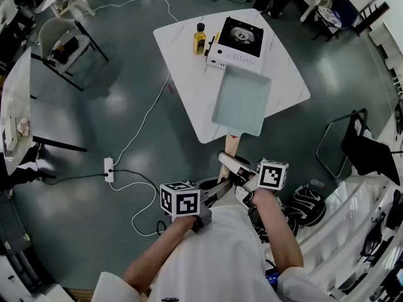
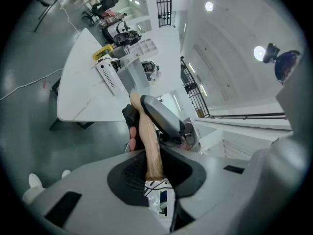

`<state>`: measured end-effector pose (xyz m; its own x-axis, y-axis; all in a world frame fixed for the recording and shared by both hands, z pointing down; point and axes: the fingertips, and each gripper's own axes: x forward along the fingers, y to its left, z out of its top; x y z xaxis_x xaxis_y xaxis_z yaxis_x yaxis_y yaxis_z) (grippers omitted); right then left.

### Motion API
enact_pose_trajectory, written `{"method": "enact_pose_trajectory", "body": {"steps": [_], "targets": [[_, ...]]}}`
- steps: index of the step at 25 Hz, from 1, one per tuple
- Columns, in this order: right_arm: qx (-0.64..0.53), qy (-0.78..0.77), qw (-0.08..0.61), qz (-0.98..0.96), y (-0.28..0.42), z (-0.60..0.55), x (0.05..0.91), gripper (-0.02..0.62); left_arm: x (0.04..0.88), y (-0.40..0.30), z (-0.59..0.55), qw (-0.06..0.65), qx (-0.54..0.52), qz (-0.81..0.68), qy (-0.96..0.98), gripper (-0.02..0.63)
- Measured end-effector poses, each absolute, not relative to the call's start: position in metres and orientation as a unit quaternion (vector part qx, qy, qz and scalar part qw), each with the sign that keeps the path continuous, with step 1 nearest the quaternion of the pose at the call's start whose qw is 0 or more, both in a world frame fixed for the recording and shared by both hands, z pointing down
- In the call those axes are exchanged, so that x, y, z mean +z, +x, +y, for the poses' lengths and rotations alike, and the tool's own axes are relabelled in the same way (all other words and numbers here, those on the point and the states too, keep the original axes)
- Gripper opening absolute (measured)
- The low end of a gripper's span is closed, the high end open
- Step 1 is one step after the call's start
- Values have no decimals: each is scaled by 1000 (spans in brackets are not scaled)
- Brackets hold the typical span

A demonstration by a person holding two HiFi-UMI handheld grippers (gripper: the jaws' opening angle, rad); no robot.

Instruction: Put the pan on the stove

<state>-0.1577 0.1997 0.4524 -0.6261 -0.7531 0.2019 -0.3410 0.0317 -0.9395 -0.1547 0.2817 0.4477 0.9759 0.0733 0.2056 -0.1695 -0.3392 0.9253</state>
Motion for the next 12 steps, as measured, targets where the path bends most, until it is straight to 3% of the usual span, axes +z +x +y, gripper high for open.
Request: {"method": "enact_pose_trajectory", "body": {"steps": [7,12], "targets": [[-566,-359,171,722,-163,252,432,138,431,-155,335,562,90,-71,819,67],[-552,-326,124,758,-144,281,424,137,427,-126,364,565,68,-104,816,63]]}}
